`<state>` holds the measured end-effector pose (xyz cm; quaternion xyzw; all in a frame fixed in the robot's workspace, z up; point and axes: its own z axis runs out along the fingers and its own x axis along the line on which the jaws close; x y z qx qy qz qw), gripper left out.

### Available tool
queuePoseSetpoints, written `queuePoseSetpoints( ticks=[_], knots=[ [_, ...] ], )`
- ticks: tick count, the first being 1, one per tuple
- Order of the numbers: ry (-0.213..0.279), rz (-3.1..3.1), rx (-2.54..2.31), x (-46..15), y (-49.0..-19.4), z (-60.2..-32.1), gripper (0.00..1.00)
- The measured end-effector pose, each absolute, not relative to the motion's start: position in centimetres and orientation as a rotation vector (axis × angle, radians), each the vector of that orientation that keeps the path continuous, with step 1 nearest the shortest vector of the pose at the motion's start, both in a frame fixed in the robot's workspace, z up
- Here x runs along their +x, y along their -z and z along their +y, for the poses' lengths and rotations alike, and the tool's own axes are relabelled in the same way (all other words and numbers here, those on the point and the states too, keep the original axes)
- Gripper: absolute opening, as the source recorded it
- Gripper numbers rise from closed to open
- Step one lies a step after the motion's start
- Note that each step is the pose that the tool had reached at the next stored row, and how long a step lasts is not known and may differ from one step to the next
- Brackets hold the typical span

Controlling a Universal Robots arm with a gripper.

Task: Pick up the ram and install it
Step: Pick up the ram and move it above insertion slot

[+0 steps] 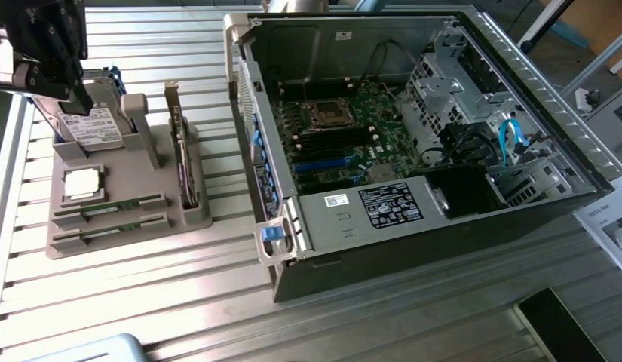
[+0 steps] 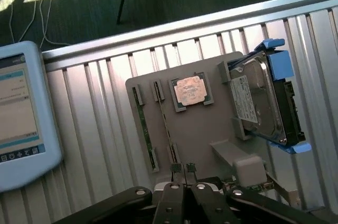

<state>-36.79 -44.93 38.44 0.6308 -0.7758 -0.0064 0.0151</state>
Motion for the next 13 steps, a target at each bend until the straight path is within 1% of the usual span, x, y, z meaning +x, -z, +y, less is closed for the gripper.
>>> queuePoseSetpoints(
  ticks=[13],
  knots=[
    [0.019, -2.357, 2.031, -36.80, -38.44, -44.92, 0.11]
  ],
)
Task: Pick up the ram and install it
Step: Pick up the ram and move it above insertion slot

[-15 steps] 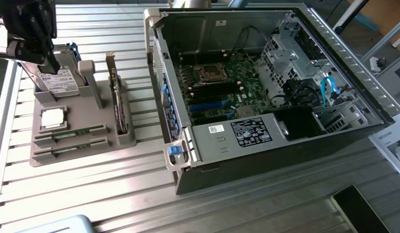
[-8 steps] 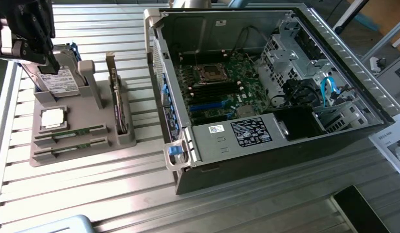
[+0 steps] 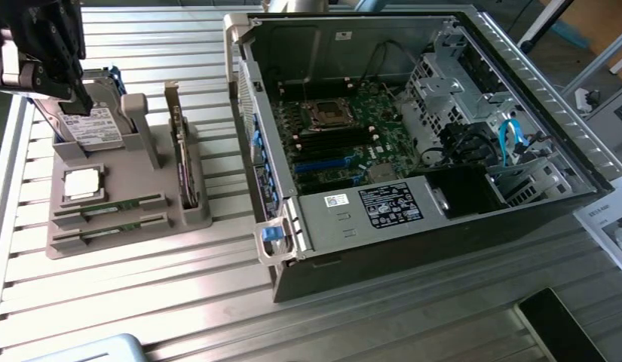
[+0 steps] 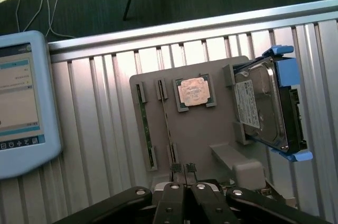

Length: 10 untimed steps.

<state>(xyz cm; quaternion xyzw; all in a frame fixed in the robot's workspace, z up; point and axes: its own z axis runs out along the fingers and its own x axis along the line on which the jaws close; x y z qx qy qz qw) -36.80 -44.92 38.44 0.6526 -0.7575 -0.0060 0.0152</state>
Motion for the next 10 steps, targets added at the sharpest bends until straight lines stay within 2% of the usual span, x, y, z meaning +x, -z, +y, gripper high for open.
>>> queuePoseSetpoints(
  ticks=[10],
  knots=[
    [0.016, -2.277, 2.119, -36.80, -38.45, -44.97, 0.11]
  ],
)
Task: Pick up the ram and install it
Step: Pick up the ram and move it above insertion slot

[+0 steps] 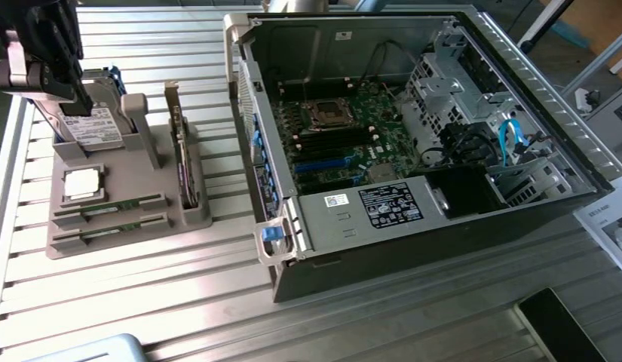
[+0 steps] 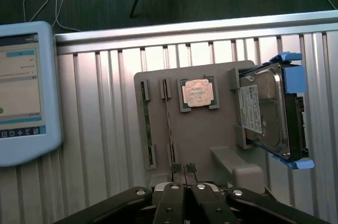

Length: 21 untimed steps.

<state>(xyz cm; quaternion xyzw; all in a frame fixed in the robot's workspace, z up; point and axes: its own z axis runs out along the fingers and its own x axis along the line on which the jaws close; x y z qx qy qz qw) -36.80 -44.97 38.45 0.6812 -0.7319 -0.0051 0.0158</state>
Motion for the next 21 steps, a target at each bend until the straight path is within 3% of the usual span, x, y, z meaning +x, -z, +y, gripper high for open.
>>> queuePoseSetpoints(
  ticks=[21],
  knots=[
    [0.013, -2.260, 2.137, -36.80, -38.40, -44.97, 0.11]
  ],
)
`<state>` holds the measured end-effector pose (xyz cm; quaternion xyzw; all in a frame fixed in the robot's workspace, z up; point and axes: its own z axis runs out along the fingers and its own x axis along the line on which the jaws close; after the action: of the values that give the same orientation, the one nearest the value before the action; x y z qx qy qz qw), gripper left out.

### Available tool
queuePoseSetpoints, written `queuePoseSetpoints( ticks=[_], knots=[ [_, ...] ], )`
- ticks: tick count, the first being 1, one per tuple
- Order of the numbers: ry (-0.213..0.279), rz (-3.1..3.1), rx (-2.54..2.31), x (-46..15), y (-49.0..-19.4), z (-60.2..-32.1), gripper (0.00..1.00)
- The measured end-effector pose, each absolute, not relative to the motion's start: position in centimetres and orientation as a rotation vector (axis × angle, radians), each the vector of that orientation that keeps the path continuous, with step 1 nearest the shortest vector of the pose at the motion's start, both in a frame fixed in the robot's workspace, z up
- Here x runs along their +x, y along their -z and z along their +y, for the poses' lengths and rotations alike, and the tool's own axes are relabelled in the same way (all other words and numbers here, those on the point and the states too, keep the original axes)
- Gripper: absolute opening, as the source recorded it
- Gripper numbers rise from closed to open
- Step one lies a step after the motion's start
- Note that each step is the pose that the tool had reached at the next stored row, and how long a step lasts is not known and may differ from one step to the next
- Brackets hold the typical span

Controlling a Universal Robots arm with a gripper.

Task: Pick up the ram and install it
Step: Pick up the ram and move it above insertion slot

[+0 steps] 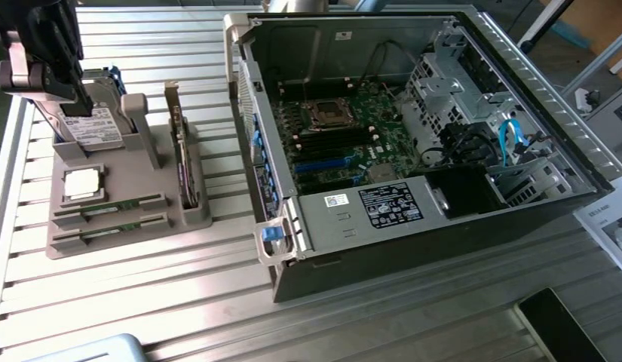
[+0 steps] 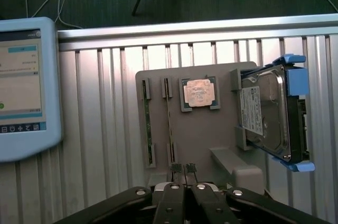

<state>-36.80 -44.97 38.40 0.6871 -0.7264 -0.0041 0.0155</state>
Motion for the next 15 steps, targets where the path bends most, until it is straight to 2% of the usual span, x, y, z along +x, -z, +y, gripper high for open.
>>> queuePoseSetpoints(
  ticks=[12, 13, 14, 15],
  knots=[
    [0.009, -2.246, 2.148, -36.80, -38.40, -44.99, 0.11],
    [0.009, -2.246, 2.148, -36.80, -38.40, -45.00, 0.17],
    [0.009, -2.246, 2.148, -36.80, -38.39, -45.00, 0.17],
    [0.009, -2.246, 2.148, -36.80, -38.40, -45.00, 0.24]
  ],
)
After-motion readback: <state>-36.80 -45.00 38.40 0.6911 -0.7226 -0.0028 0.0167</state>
